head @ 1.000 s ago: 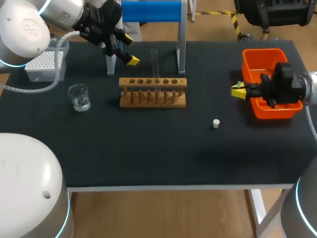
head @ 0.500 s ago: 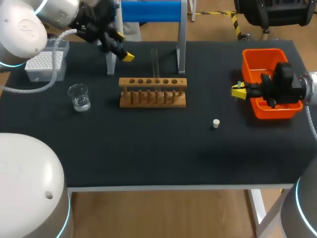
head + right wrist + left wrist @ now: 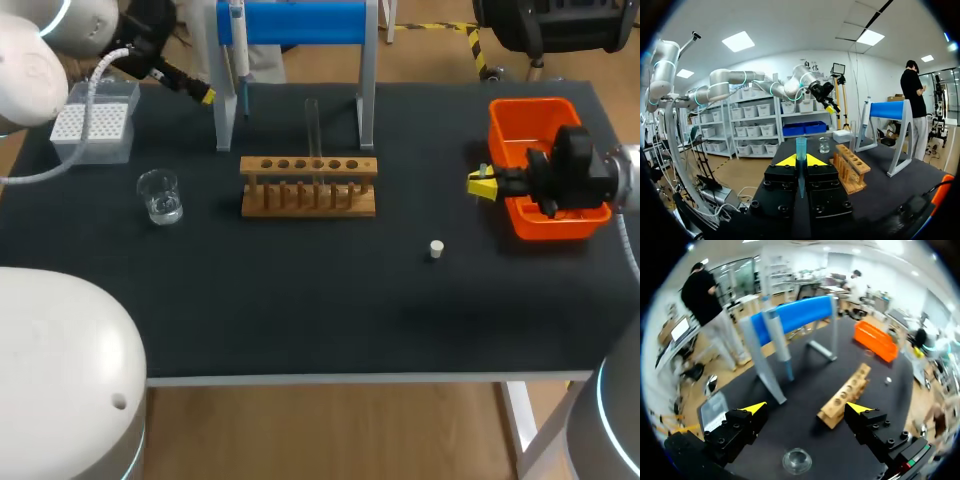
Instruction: Invert the test tube, pick up the pipette, mount the tip to pipette, aspirate from beaker and dispense into the tube, eject the tip, return the pipette, and cap with the stopper.
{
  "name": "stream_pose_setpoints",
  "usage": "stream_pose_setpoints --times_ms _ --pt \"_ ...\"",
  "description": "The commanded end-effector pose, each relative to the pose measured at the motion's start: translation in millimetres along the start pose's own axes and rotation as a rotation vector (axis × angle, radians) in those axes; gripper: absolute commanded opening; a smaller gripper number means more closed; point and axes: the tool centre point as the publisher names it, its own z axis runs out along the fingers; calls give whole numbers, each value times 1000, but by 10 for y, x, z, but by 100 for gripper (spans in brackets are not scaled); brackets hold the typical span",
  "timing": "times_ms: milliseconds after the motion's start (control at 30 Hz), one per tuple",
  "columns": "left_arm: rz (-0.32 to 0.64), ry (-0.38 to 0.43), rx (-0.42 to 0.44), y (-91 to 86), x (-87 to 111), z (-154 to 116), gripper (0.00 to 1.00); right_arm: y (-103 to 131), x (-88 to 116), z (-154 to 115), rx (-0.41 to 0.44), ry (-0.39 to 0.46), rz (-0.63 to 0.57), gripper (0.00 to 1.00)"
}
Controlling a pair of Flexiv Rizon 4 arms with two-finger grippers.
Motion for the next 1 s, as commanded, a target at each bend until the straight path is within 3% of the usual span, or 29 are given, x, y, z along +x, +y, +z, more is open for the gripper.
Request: stream_pose_setpoints --times_ms 33,100,200,233,700,767,1000 --pt "-359 -325 -130 -74 -137 163 100 5 14 -7 2 -1 0 0" --pt "-426 -362 -111 -78 -195 173 100 5 14 -7 2 -1 0 0" --pt "-445 -427 -110 -120 -235 189 100 5 14 -7 2 -1 0 0" --pt "-420 -429 -66 -149 -222 184 100 5 14 -7 2 -1 0 0" --pt "-420 -429 -66 -149 -222 184 100 5 14 -7 2 -1 0 0" --pt "-416 -466 -51 -194 -197 242 100 5 14 -7 2 -1 0 0" --pt "-482 -471 121 -230 -80 433 100 5 14 -7 2 -1 0 0"
